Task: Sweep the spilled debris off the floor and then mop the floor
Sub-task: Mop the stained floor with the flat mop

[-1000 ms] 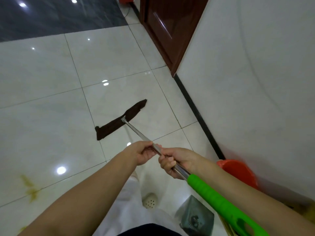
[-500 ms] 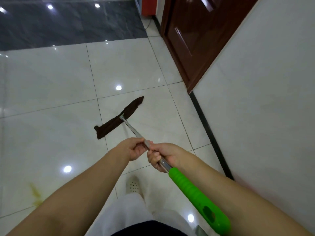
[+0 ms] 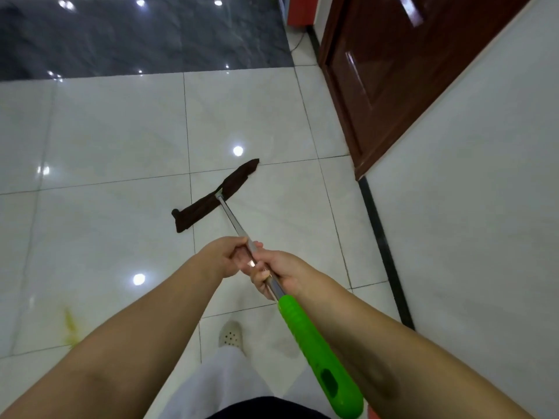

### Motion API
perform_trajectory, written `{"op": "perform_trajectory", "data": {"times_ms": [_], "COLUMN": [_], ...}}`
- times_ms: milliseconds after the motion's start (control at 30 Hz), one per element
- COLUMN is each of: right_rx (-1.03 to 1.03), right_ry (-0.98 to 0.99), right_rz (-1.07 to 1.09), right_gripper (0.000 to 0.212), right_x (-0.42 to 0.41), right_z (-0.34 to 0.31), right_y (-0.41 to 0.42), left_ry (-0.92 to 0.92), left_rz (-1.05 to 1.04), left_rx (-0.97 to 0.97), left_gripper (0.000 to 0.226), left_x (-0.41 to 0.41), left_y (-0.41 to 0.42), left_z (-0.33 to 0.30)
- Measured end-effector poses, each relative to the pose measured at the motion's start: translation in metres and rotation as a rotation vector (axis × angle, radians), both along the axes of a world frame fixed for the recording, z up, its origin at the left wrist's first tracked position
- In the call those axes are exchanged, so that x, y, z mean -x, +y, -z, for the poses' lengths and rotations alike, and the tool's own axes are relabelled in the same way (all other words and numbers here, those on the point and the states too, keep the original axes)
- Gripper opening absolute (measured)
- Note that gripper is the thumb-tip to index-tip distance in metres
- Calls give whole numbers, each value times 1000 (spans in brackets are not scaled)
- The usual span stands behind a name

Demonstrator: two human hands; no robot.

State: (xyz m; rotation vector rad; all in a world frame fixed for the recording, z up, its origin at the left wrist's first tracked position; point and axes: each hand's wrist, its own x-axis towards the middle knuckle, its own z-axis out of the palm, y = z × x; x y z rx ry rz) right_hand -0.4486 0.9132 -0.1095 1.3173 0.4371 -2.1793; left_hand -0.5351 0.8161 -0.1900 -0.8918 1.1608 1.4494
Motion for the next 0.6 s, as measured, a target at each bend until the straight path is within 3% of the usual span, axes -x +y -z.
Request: {"op": "perform_trajectory", "data": {"times_ms": [433, 600], "right_rx": [82, 125], "right_ry": [-10, -69], "right_rz": [-123, -7], "right_gripper": [29, 40], "right_x": [-40, -76], "right_z": [-5, -33], "right_y": [250, 334], "left_ry": [56, 28], "left_rz": [-119, -110], "left_rx": [8, -94], "left_gripper": [22, 26], "left_x": [-59, -94], "left_y": [226, 310], "left_z": [-10, -32]}}
